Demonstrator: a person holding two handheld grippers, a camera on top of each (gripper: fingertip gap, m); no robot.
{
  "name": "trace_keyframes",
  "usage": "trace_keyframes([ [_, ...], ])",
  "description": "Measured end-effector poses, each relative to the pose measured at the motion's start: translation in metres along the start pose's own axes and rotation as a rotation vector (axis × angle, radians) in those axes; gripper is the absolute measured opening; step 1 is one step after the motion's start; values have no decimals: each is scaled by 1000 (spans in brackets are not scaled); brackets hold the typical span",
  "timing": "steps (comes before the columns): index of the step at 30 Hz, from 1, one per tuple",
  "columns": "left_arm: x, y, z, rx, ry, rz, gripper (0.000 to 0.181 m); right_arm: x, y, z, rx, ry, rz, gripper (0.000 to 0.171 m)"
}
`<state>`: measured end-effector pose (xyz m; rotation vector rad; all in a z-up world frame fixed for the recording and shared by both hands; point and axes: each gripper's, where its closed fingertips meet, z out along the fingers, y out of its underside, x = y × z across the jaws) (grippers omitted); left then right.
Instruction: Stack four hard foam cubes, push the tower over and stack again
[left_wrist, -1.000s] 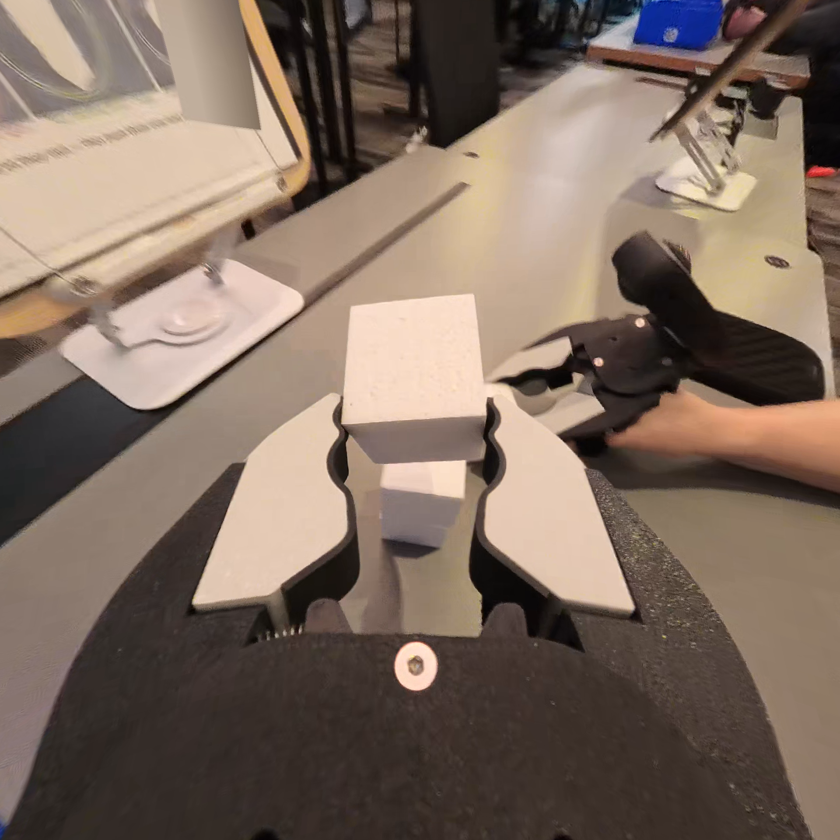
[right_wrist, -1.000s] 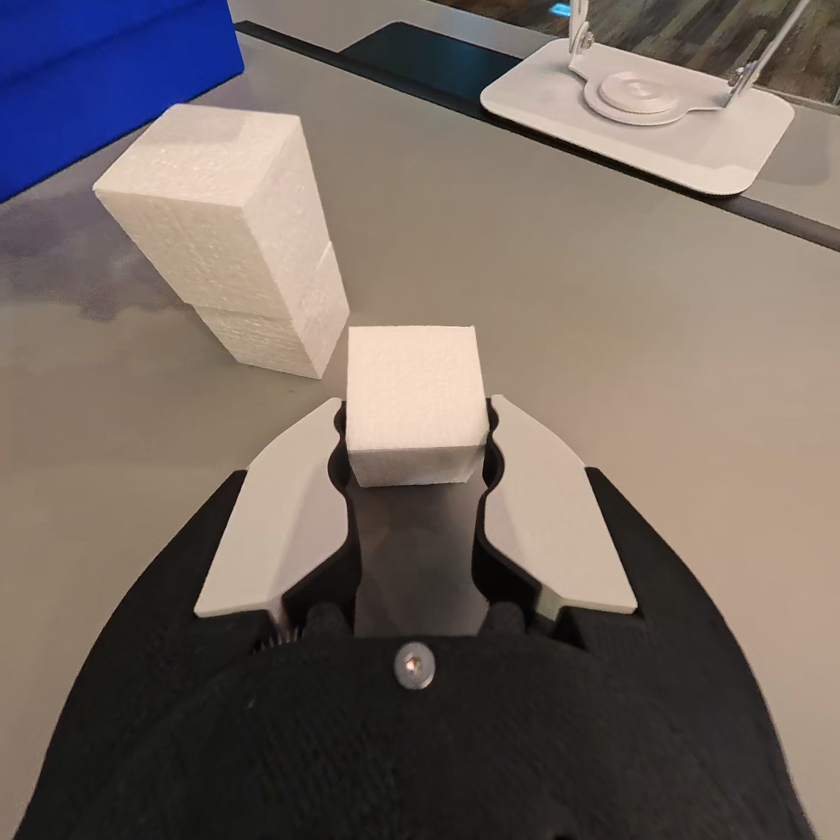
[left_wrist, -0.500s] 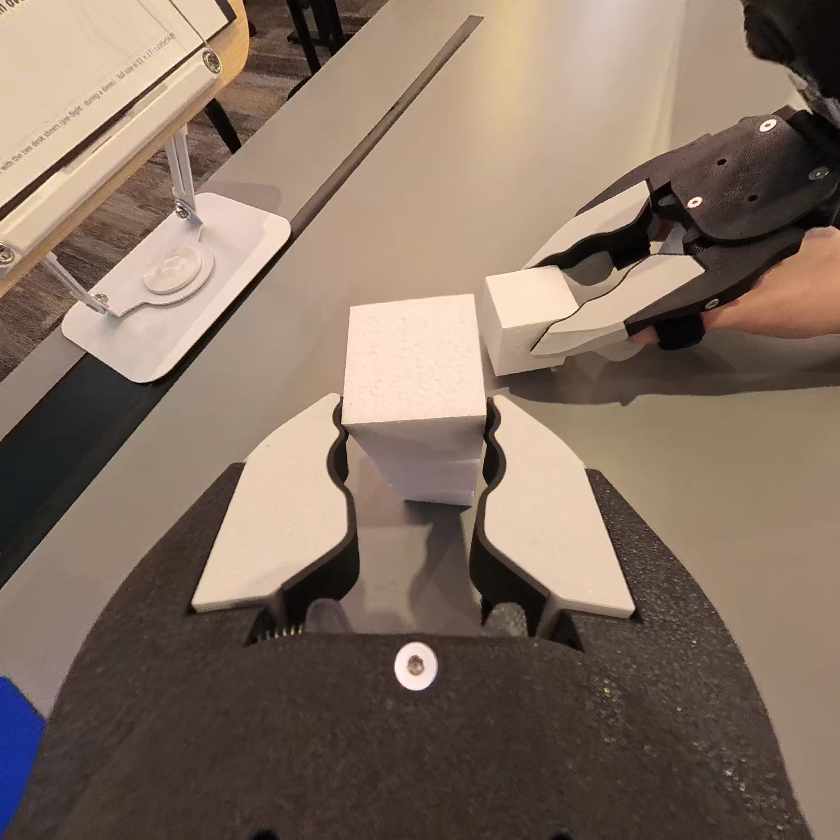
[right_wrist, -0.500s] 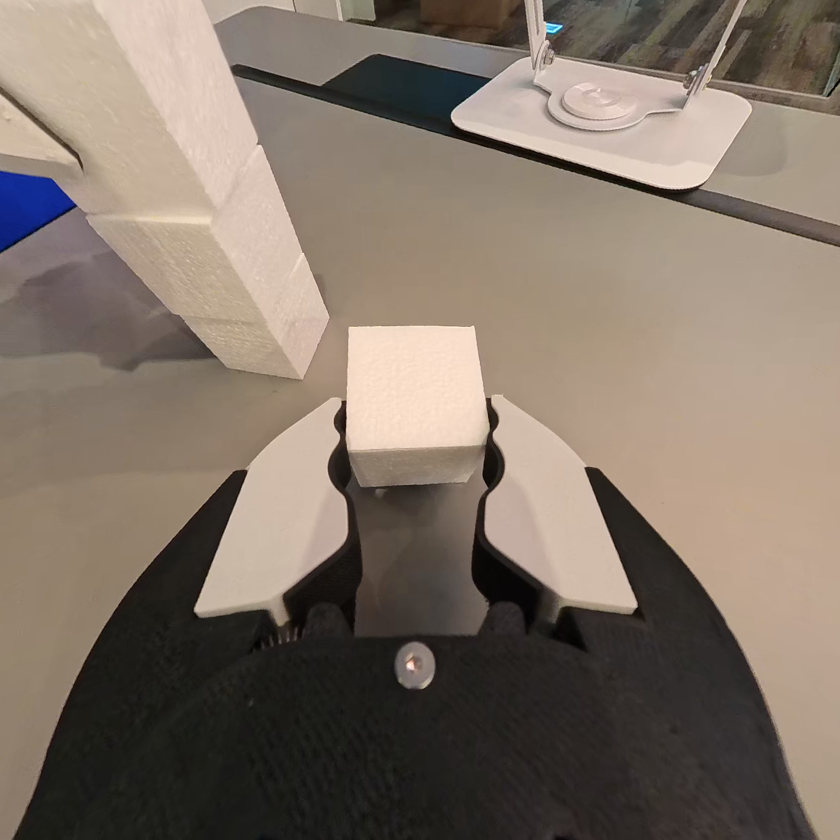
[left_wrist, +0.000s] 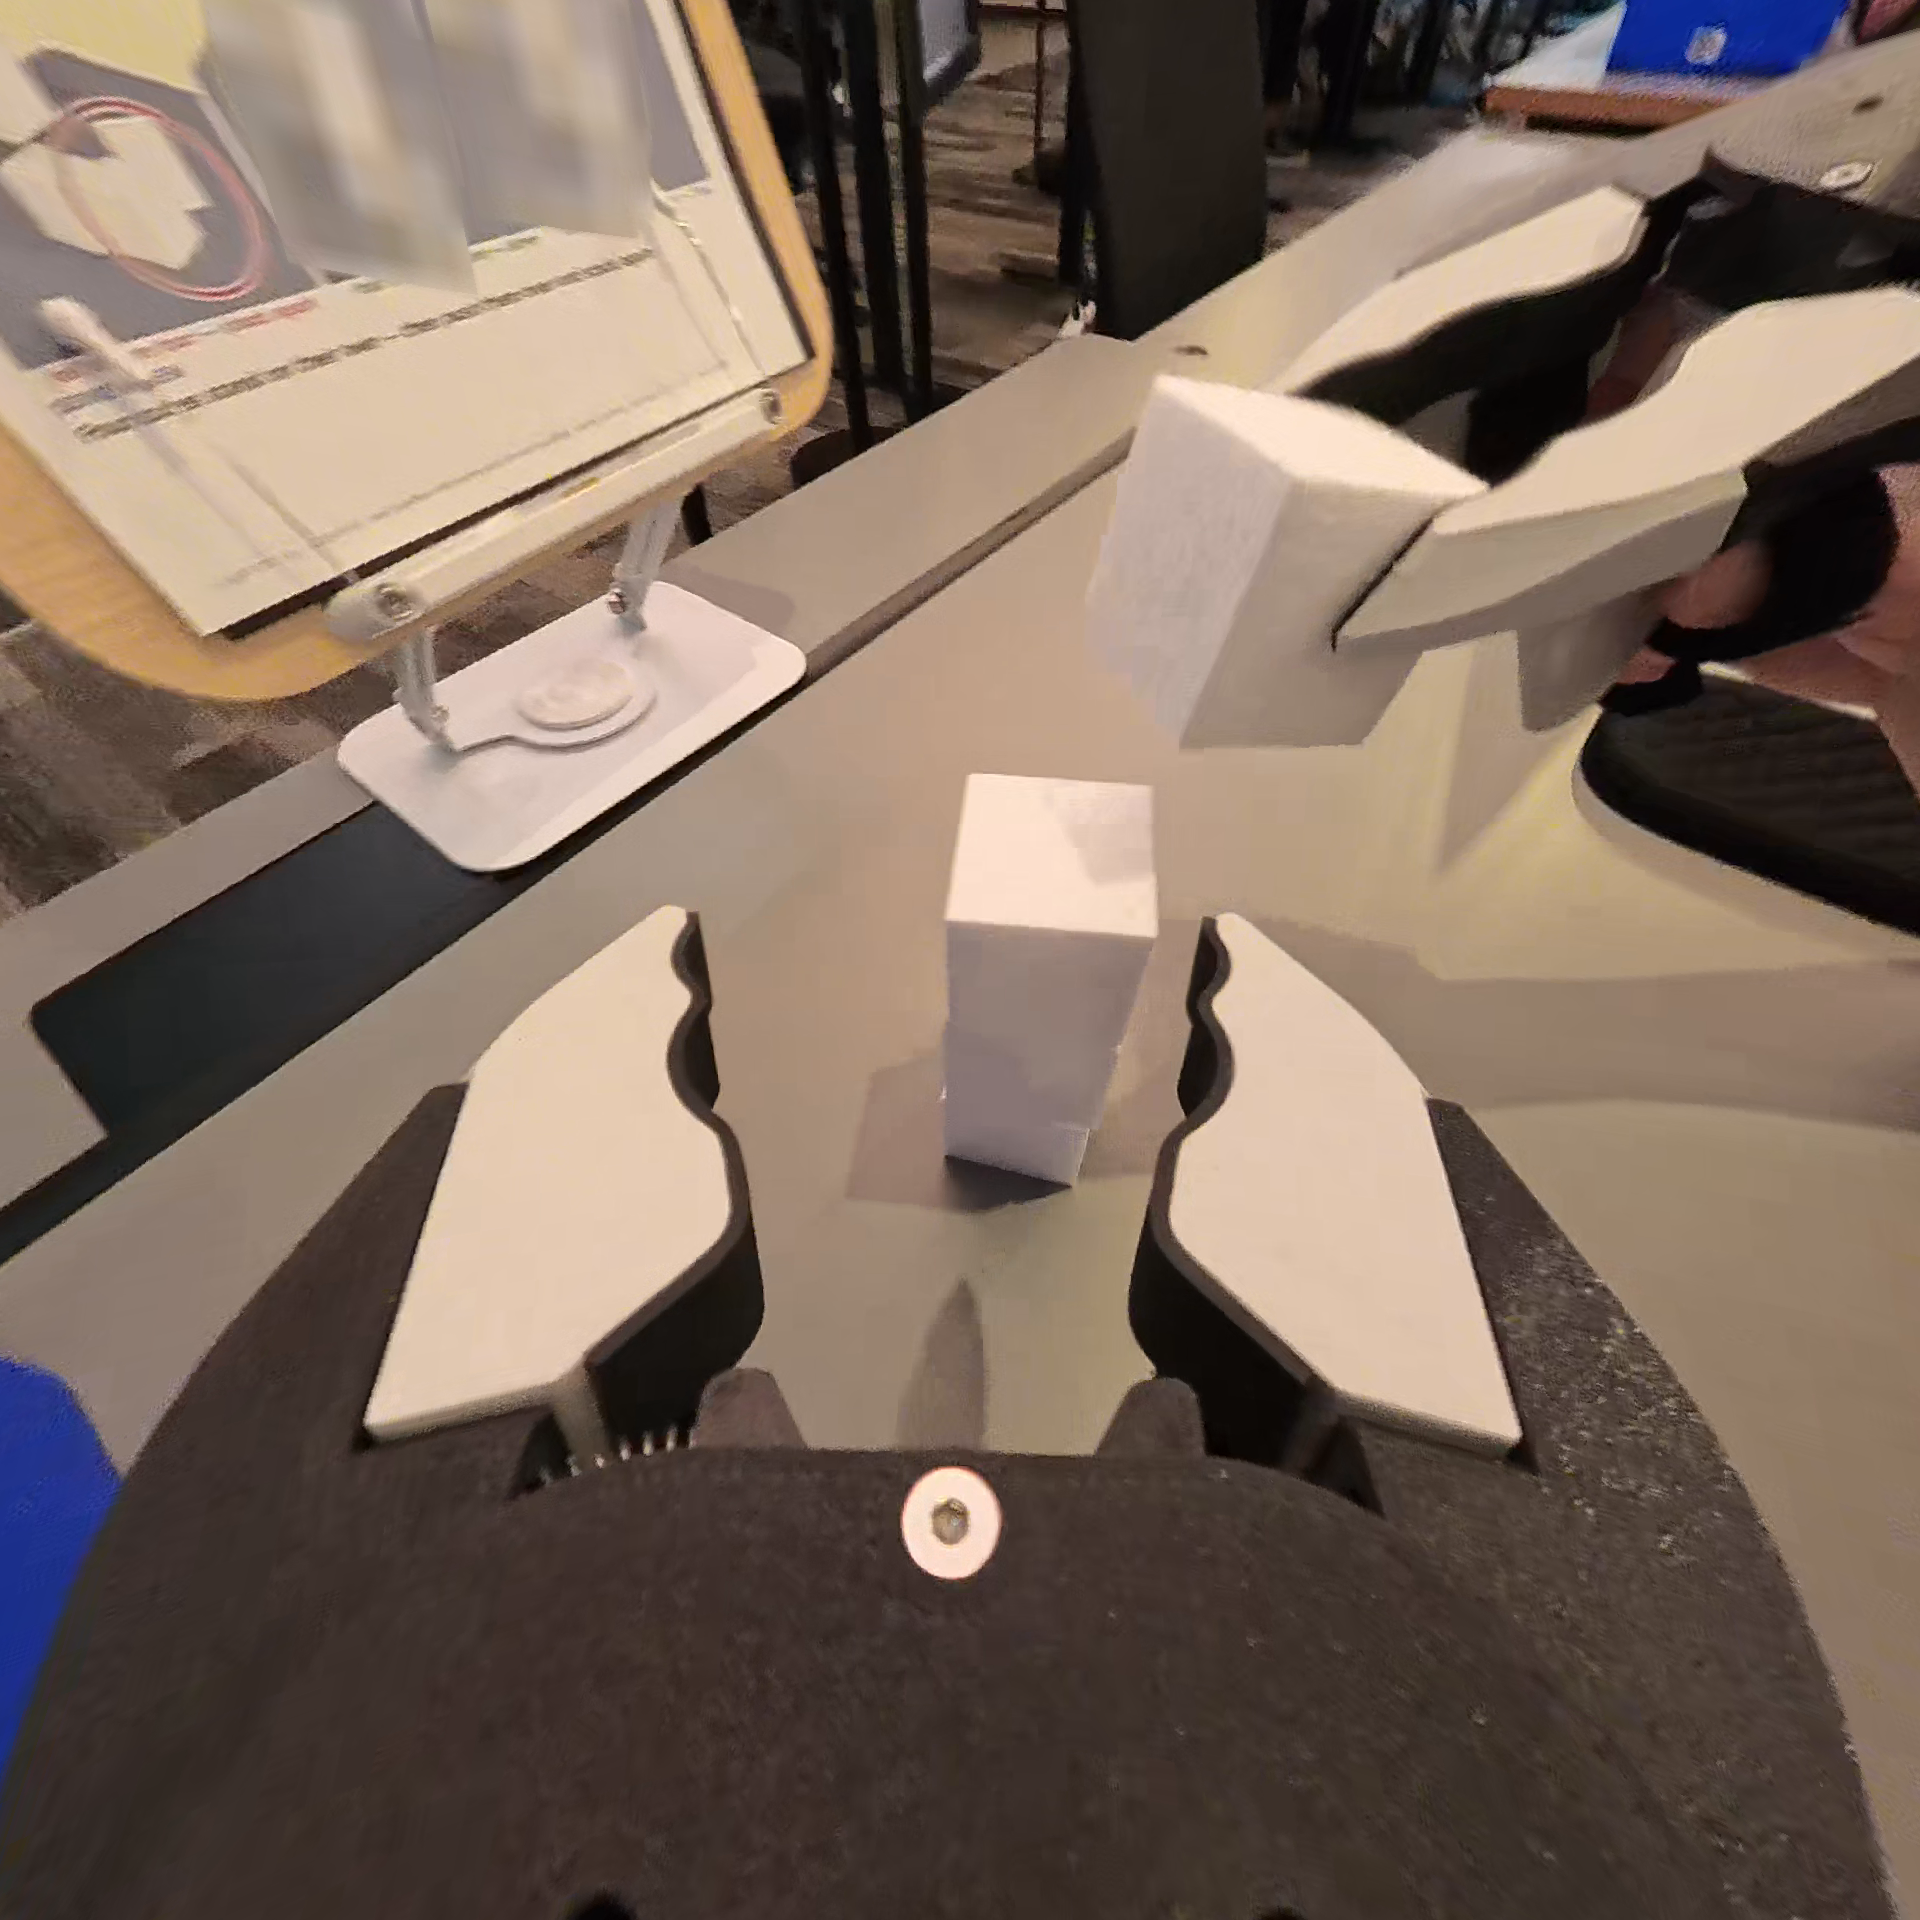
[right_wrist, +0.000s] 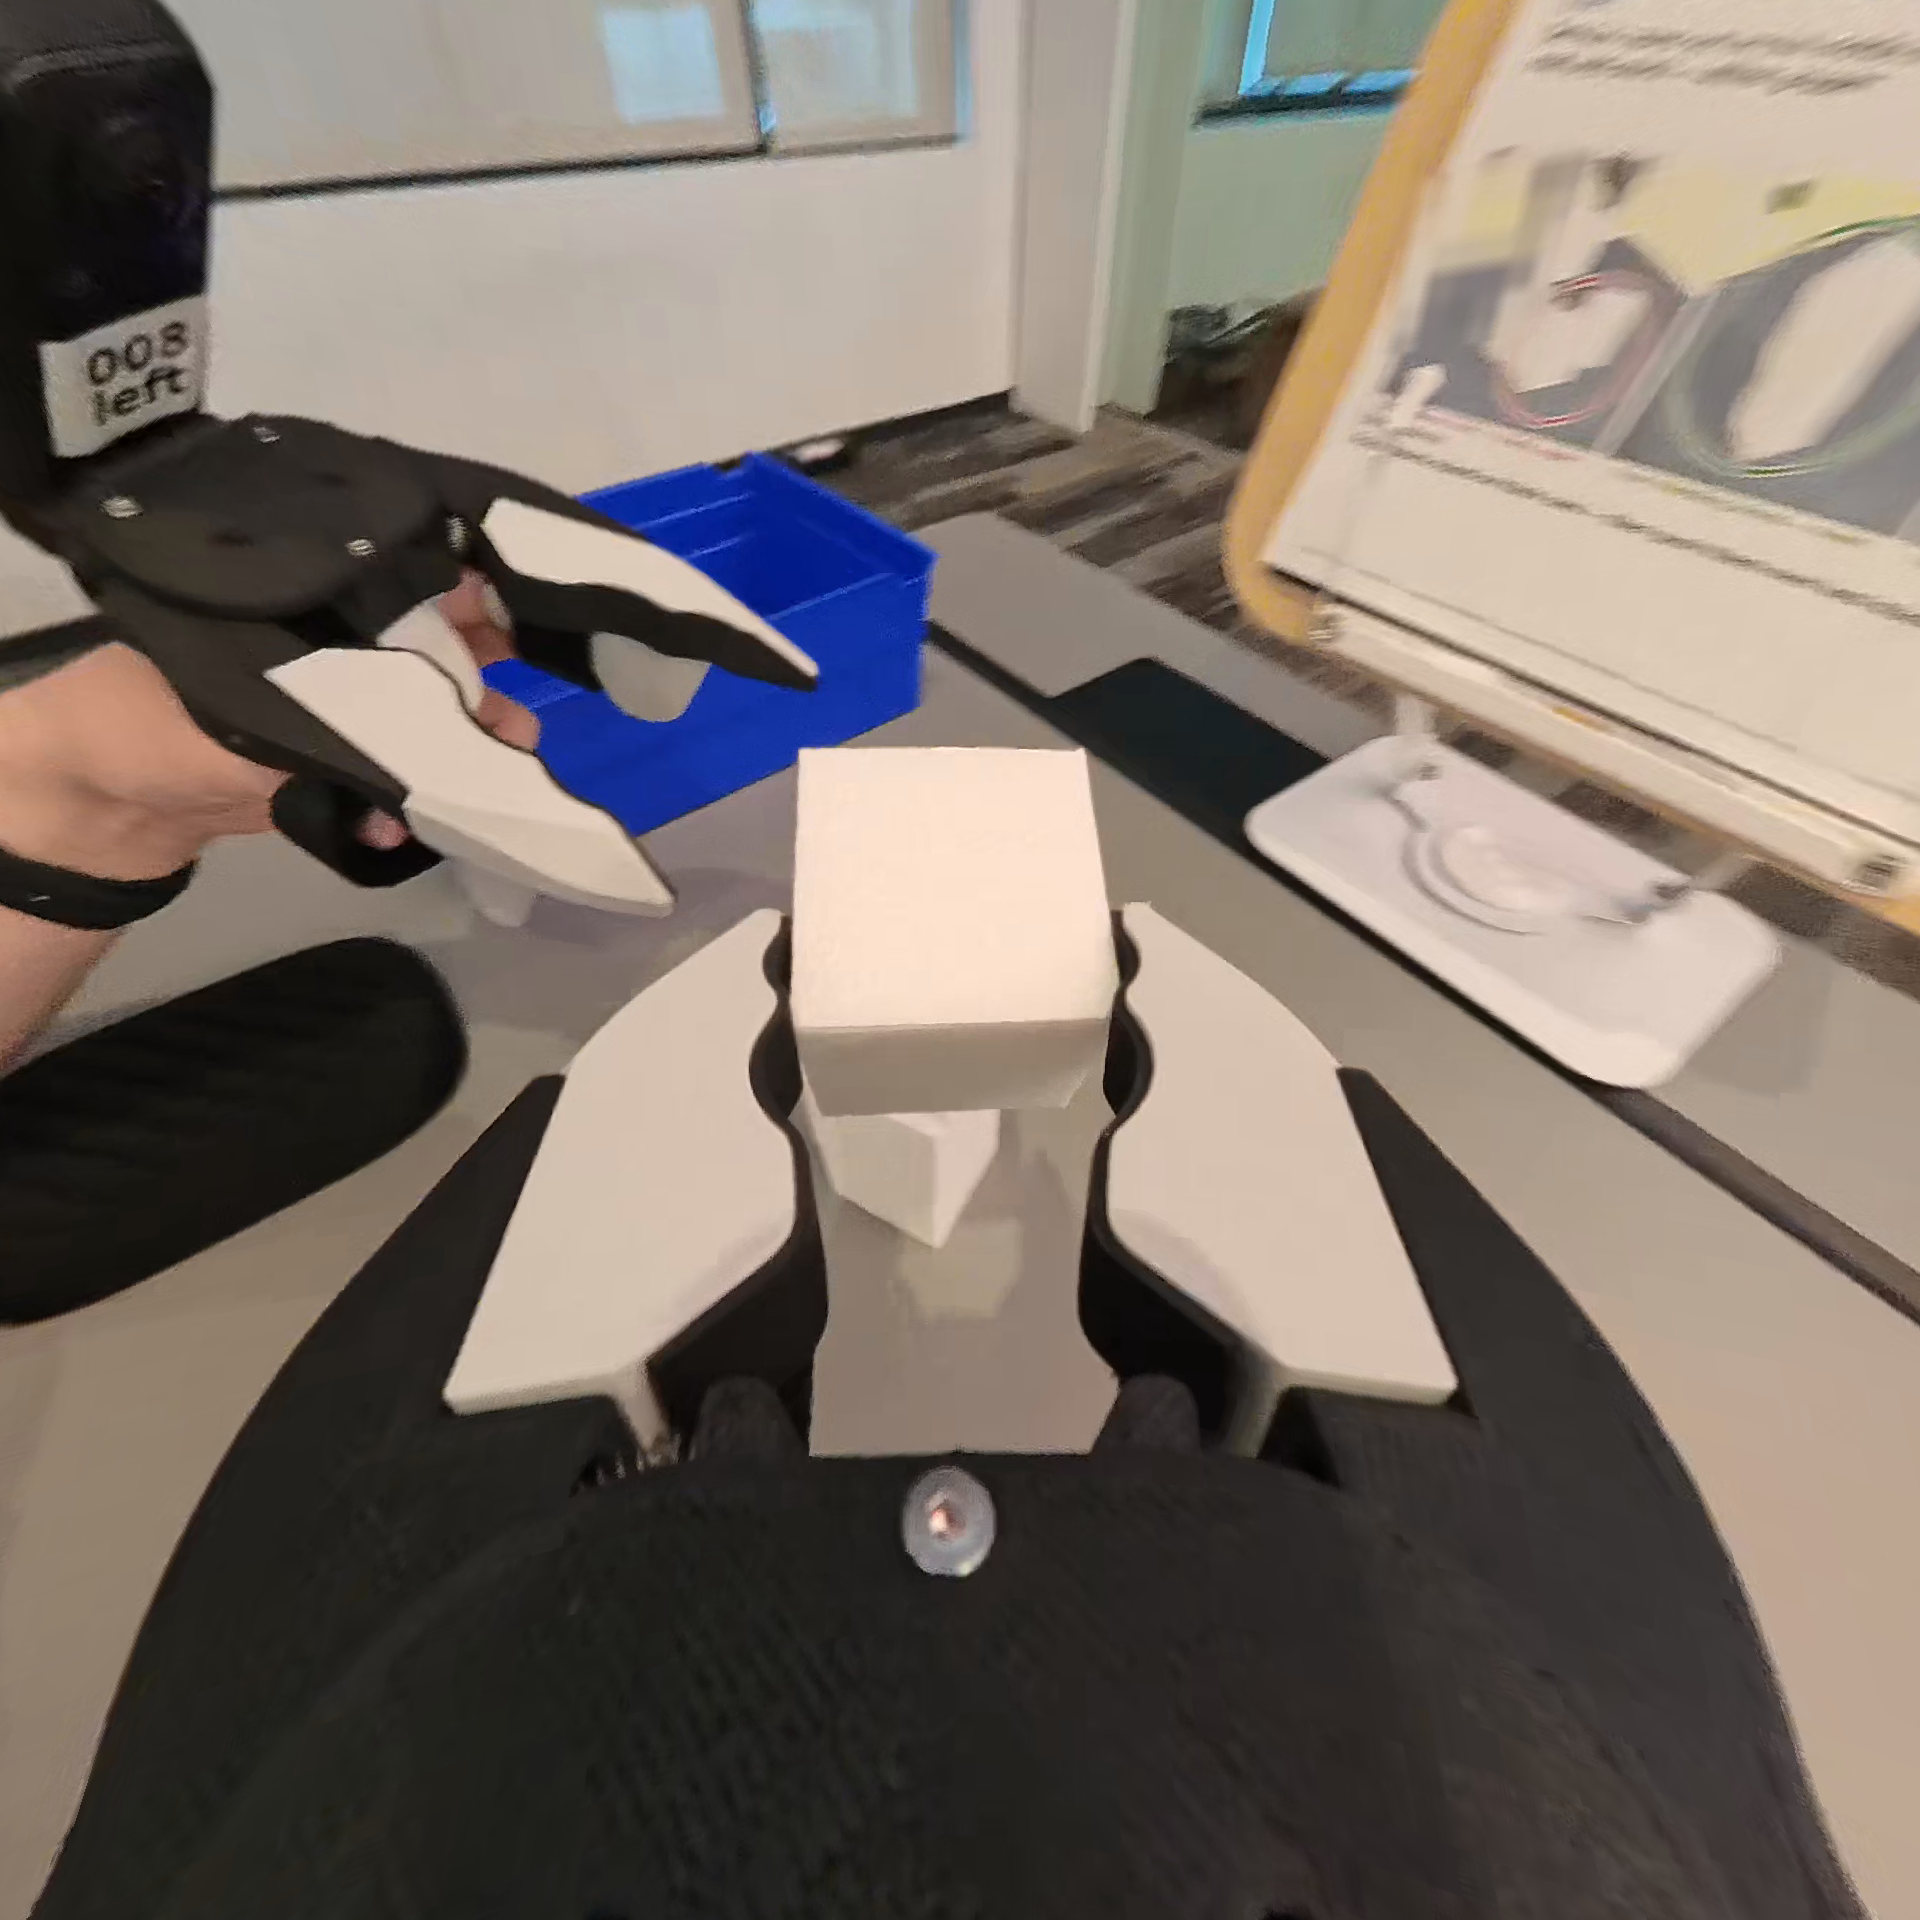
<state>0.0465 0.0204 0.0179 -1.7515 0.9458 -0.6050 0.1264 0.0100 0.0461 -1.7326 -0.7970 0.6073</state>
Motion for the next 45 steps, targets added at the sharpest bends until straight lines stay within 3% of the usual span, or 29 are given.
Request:
trace_keyframes([
  [3, -12, 2, -13, 27, -28, -49, 86, -11, -2, 22, -33, -82, 5, 58],
  [8, -21, 18, -24, 4, -57, -71, 85, -8, 9, 40, -103, -69, -14, 58],
  [27, -14, 30, -20, -11, -26, -74, 83, -10, 15, 56, -209, 11, -11, 58],
  [29, -14, 31, -22, -12, -29, -80, 85, -7, 15, 54, -212, 45, -29, 76],
  [35, -11, 29, -34, 36, -15, -103, 84, -8, -38, 1, -40, 14, -130, 83],
  [39, -15, 28, -34, 51, -36, -99, 79, 20, -58, -42, -34, 21, -225, 80],
  [42, -25, 17, -32, 58, -65, -107, 75, 60, -54, -66, -86, 57, -252, 68],
  [45, -43, -9, -34, 78, -121, -99, 76, 114, -22, -84, -211, 122, -173, 63],
])
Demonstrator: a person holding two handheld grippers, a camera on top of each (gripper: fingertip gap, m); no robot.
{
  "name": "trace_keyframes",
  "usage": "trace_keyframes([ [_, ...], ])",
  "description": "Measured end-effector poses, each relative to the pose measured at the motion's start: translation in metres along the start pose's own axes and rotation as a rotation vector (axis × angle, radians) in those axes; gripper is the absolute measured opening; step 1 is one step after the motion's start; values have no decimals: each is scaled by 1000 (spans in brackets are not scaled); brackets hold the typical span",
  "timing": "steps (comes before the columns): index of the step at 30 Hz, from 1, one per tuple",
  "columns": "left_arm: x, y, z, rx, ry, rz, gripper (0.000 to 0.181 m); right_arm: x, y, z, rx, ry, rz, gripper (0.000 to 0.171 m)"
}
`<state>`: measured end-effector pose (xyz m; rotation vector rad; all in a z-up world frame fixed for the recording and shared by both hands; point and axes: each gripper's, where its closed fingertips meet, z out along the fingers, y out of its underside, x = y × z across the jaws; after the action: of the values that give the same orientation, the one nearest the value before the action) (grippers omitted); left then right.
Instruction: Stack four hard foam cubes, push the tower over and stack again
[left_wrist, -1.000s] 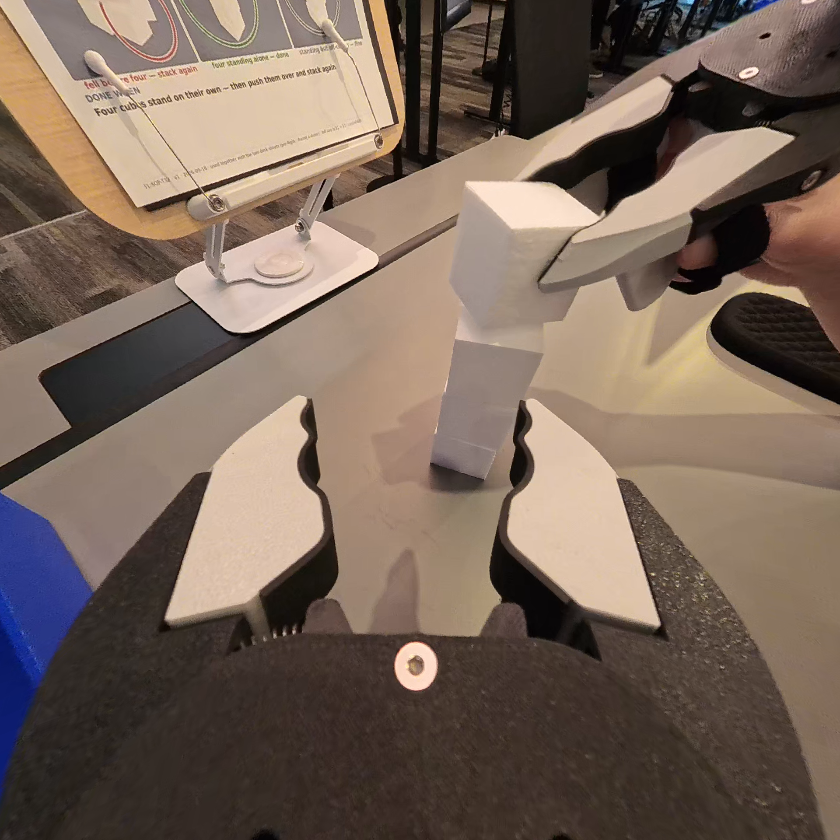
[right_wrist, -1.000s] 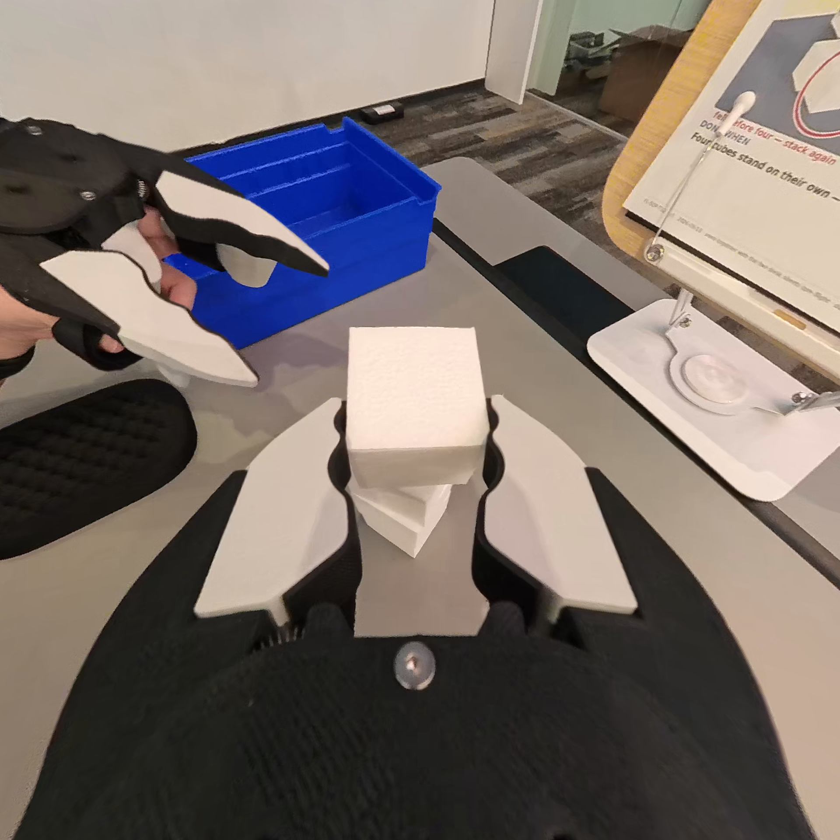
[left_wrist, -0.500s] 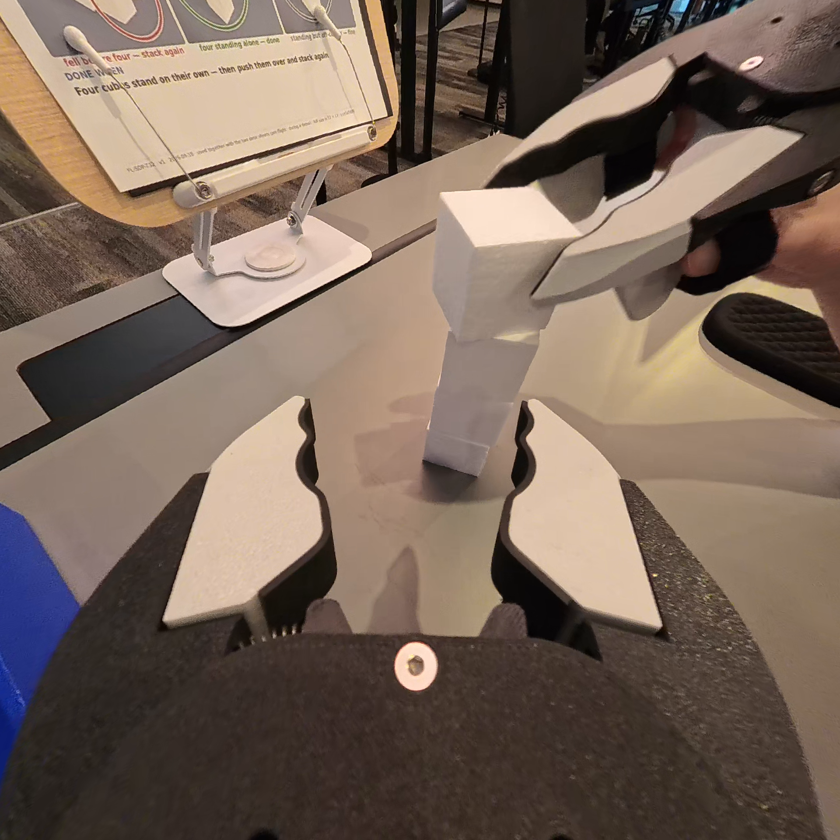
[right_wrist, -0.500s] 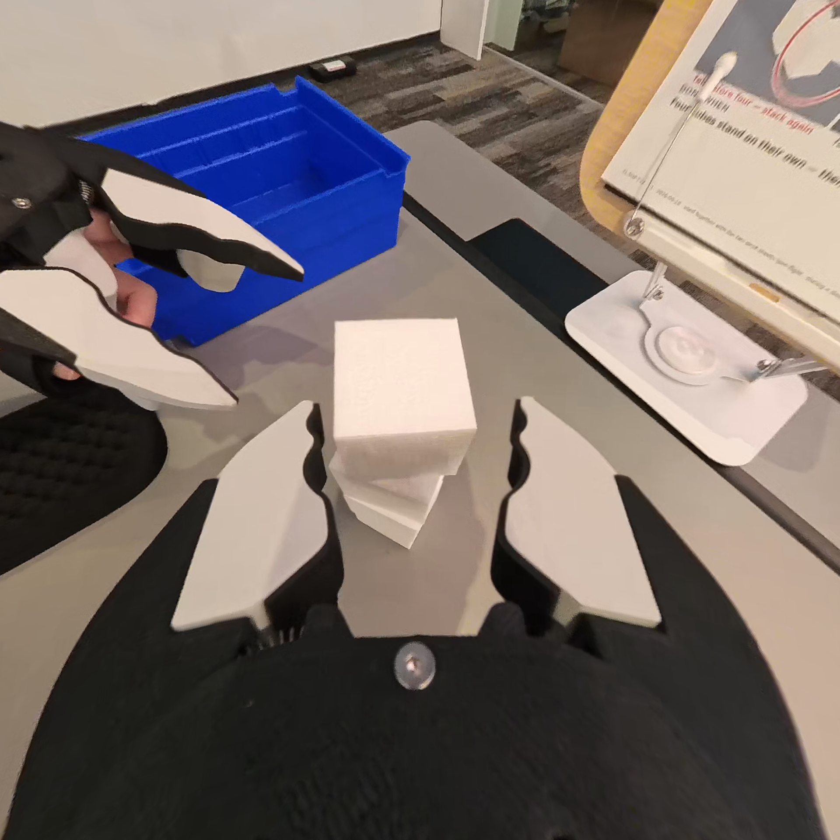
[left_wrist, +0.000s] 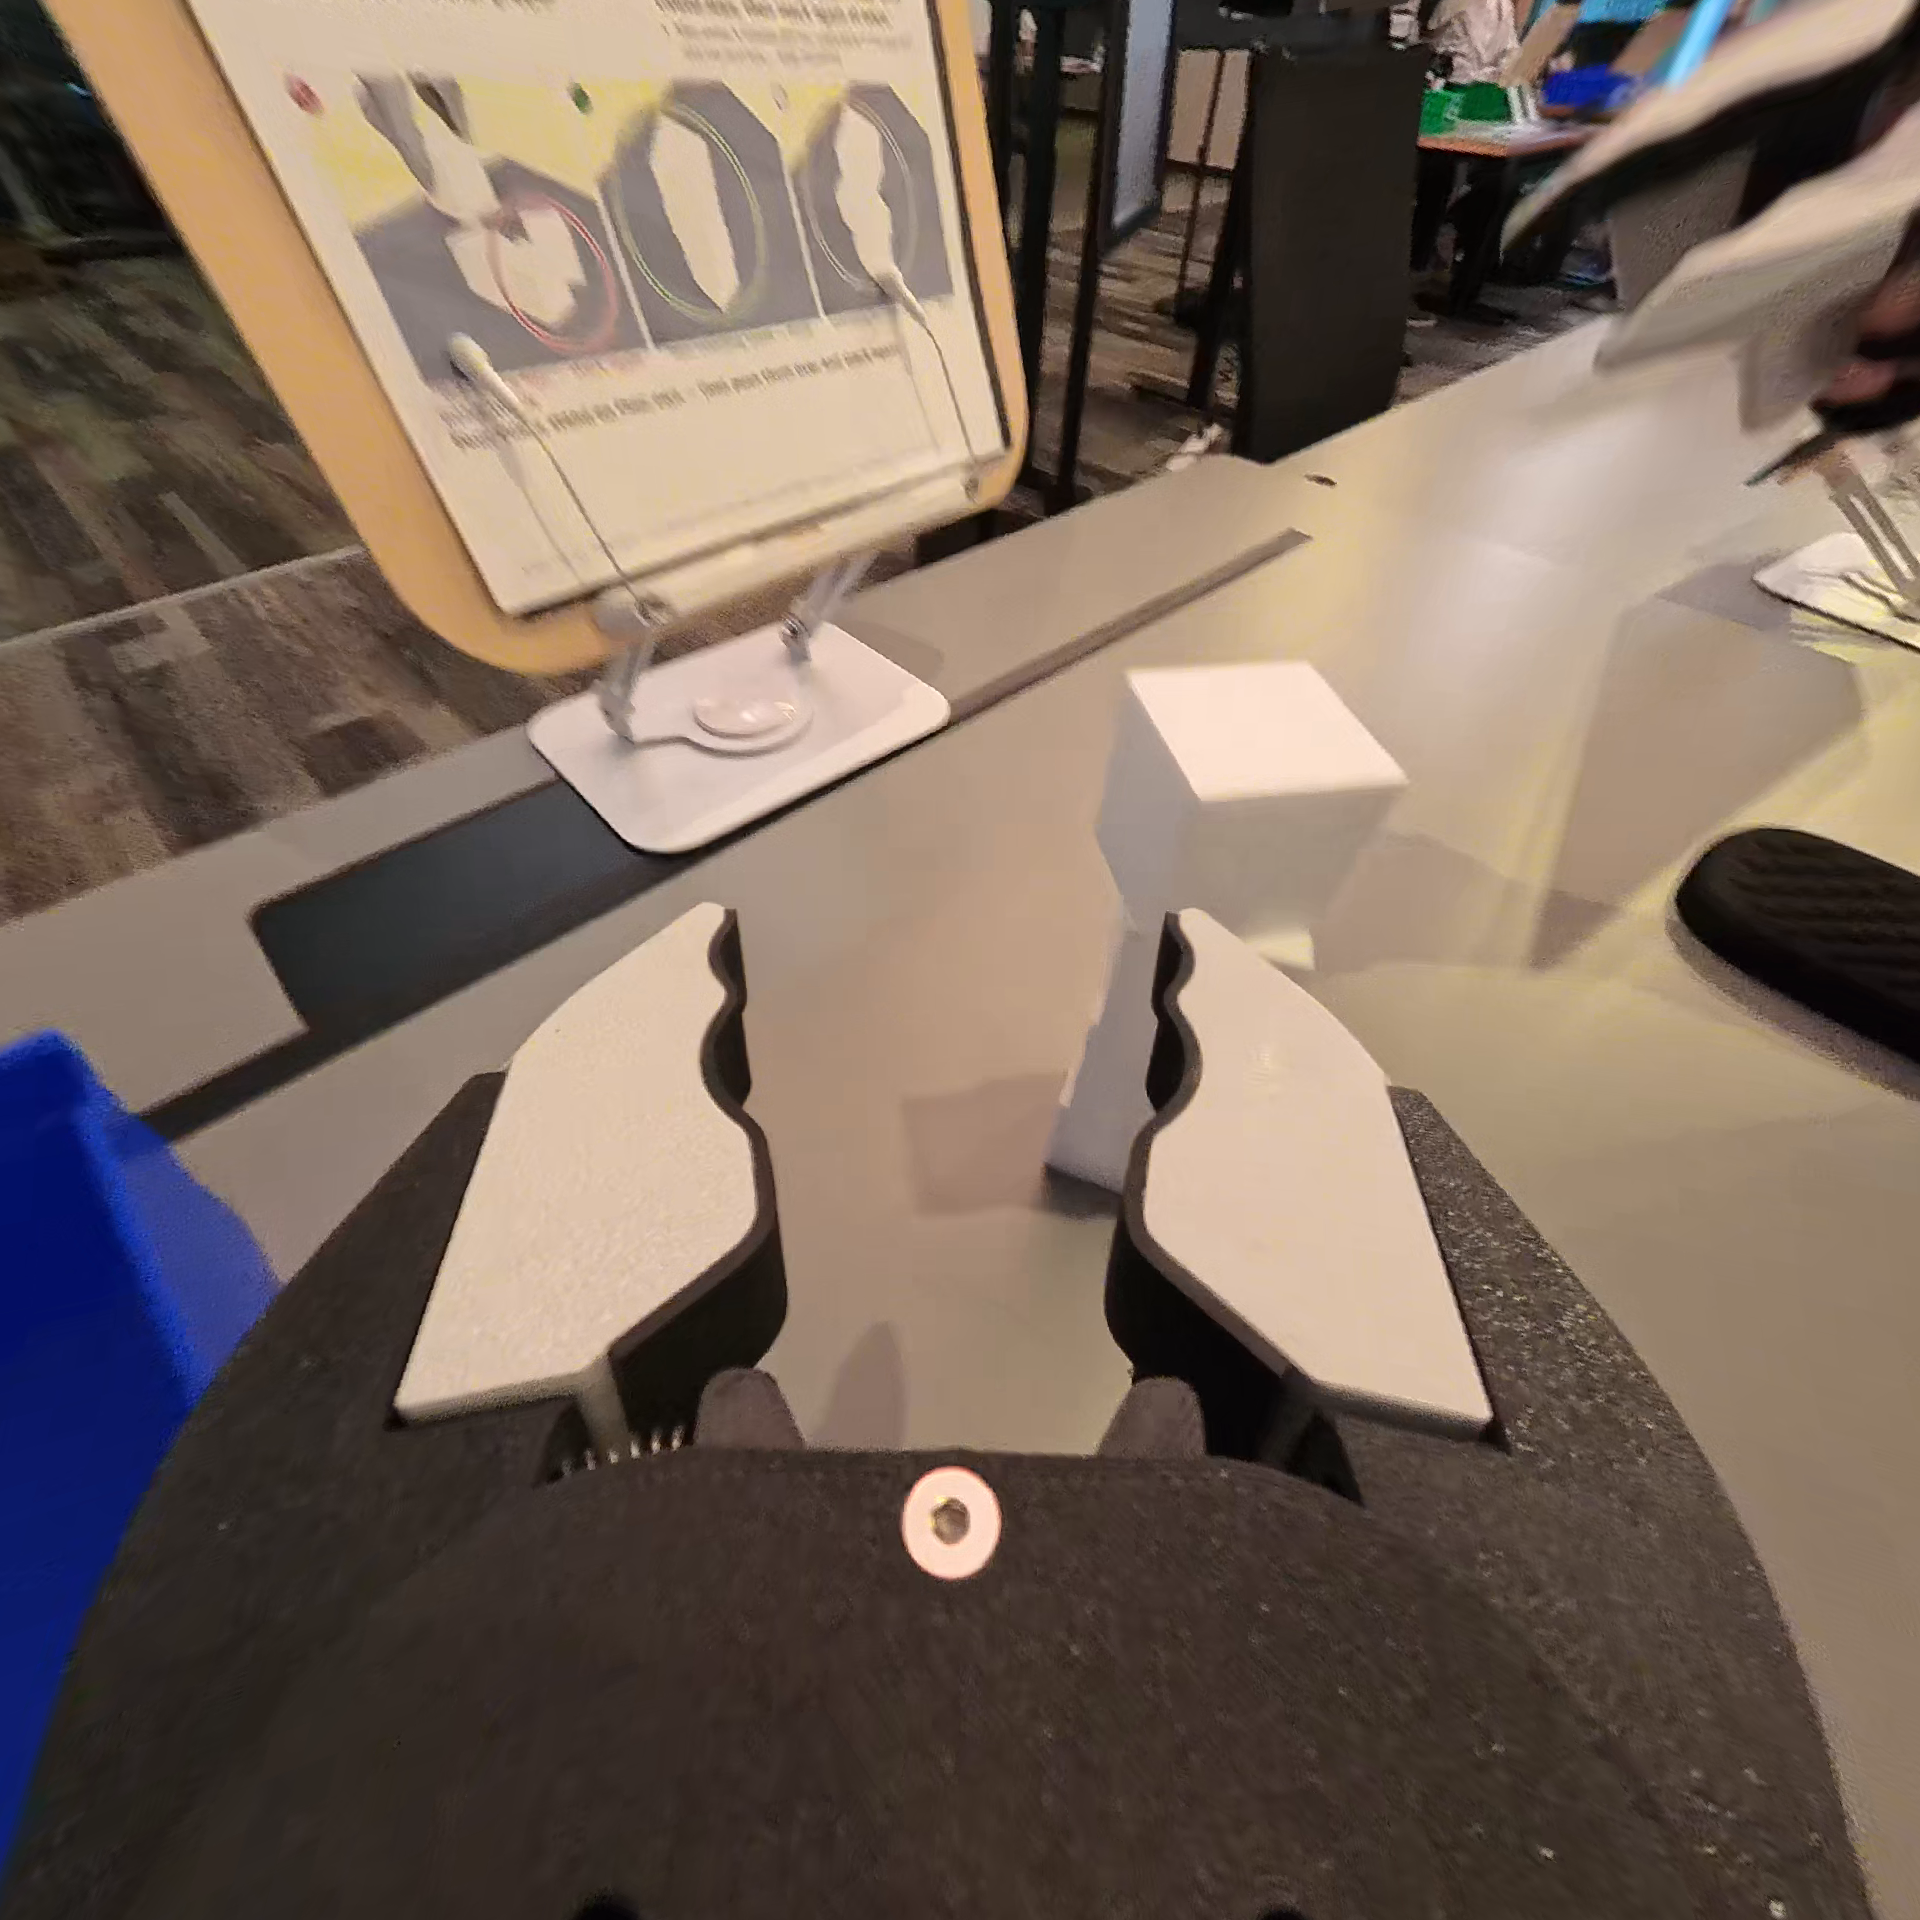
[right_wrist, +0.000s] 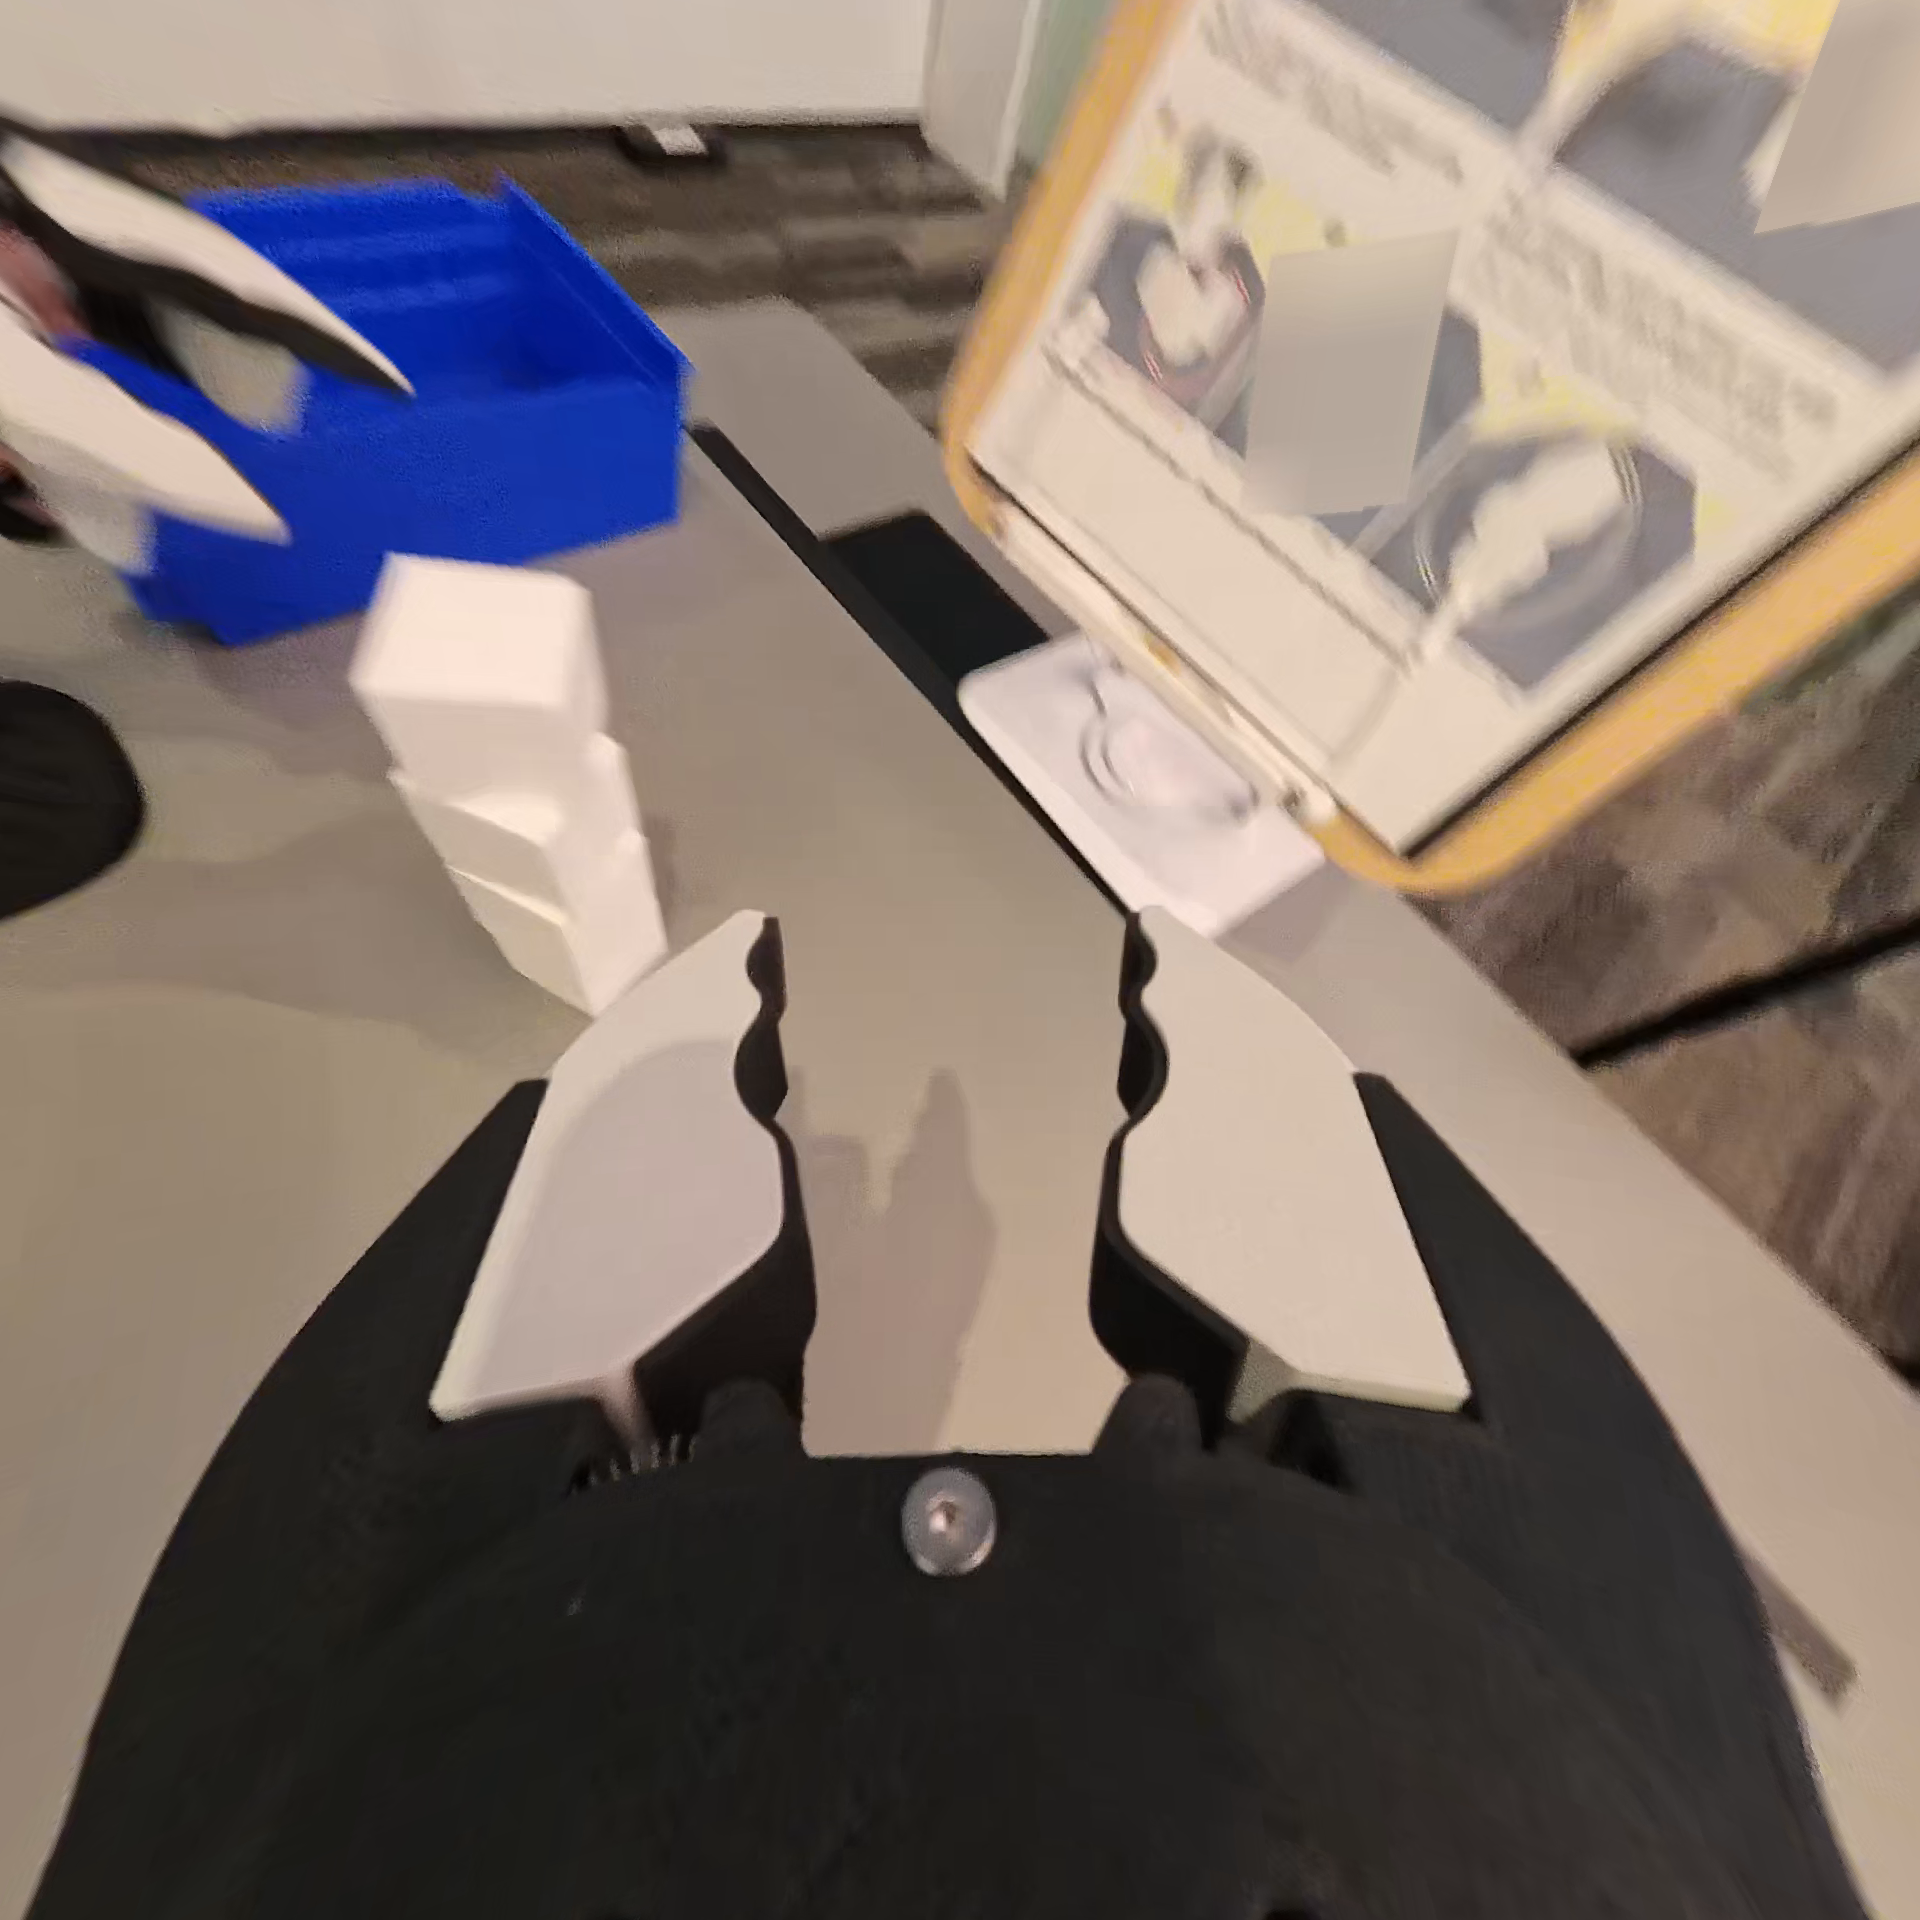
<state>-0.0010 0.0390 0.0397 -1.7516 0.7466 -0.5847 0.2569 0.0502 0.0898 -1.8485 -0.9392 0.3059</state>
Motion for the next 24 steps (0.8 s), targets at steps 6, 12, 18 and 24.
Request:
trace_keyframes([
  [6, -31, -25, 4, -116, -62, -8, 68, 70, 105, 16, -212, 80, 214, 56],
  [12, -3, -3, 22, -185, 214, -232, 32, 89, 124, 28, -203, 122, 279, 51],
  [18, -2, 15, 16, -284, 263, -251, 0, 95, 115, 22, -165, 195, 260, 53],
  [24, -59, 73, -14, -679, -215, -112, 0, 95, 114, 3, -208, 247, 243, 53],
])
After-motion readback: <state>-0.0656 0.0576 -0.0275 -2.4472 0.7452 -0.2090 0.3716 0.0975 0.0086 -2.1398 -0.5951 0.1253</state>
